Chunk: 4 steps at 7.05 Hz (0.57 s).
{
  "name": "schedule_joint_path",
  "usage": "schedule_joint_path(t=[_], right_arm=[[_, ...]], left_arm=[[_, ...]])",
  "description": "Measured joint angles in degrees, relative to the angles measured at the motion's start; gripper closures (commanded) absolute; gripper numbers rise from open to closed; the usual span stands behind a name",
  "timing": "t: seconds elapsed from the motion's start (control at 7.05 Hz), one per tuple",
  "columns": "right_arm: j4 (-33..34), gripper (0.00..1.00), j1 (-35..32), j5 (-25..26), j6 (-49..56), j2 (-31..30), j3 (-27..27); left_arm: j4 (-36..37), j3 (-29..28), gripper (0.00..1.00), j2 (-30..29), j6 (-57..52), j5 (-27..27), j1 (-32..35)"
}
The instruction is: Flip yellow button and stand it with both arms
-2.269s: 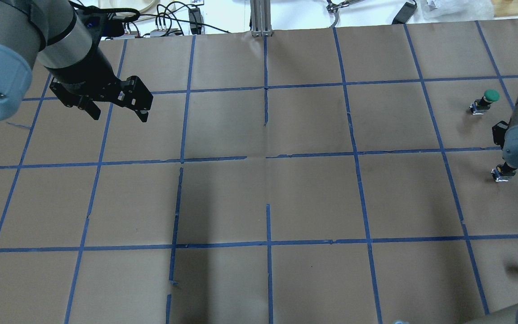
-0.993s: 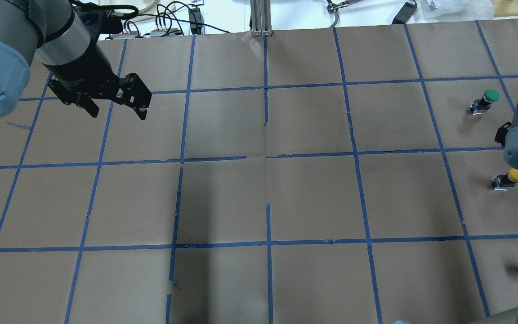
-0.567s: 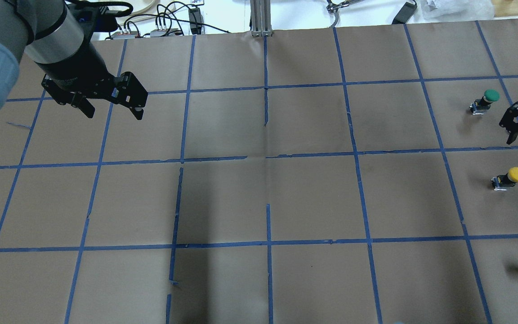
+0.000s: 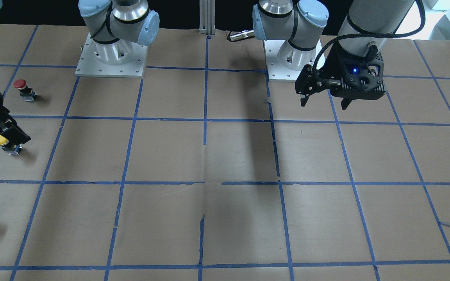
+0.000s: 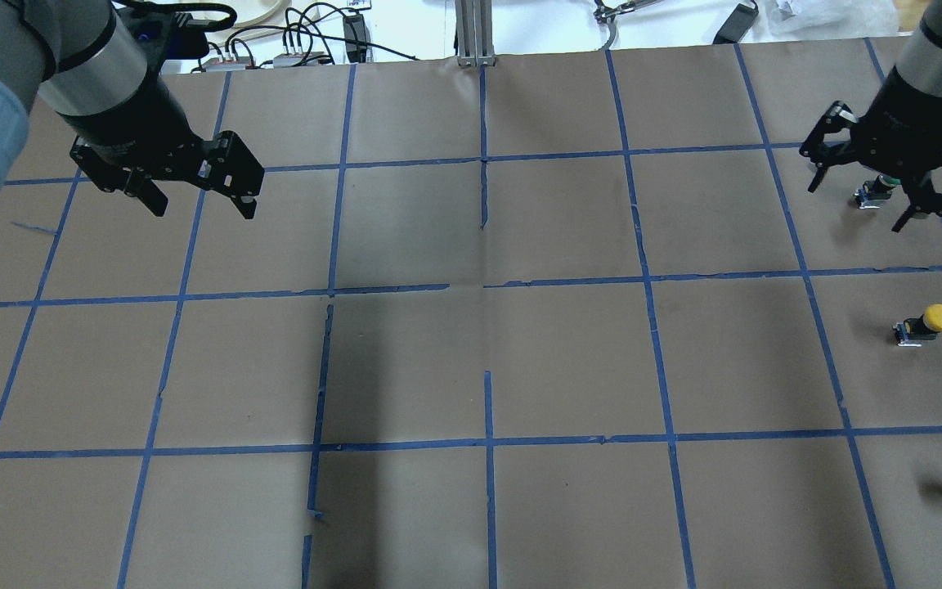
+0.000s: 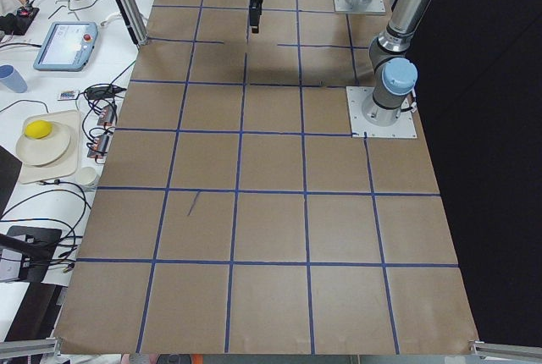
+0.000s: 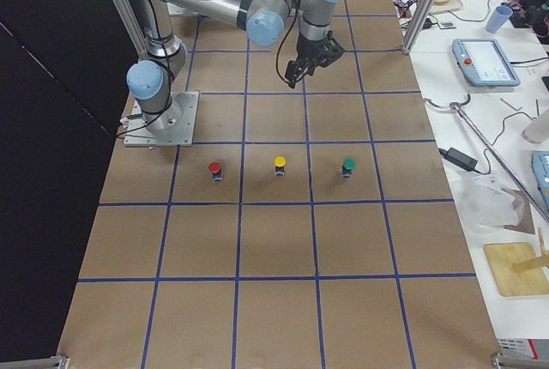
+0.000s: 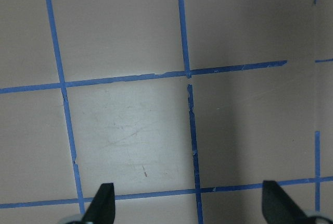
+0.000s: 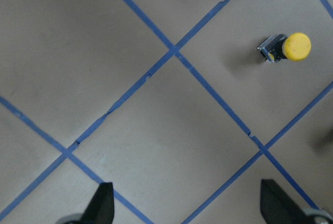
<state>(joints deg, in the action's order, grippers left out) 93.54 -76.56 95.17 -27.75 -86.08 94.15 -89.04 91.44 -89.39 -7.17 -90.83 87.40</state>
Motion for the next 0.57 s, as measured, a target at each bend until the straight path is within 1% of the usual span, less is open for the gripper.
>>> schedule_joint_path(t=[0.28,0.57], right_arm=[[-4.7,0.00,-6.1,-1.4,1.5,-4.7,0.0],[-7.3,0.00,-11.5,-2.3,7.8,-6.5,-0.5]], left_arm=[[0.1,0.0,0.00,-0.1,0.0,0.0,0.0],[0.3,-0.1,0.00,-0.3,-0.3,0.3,-0.3]])
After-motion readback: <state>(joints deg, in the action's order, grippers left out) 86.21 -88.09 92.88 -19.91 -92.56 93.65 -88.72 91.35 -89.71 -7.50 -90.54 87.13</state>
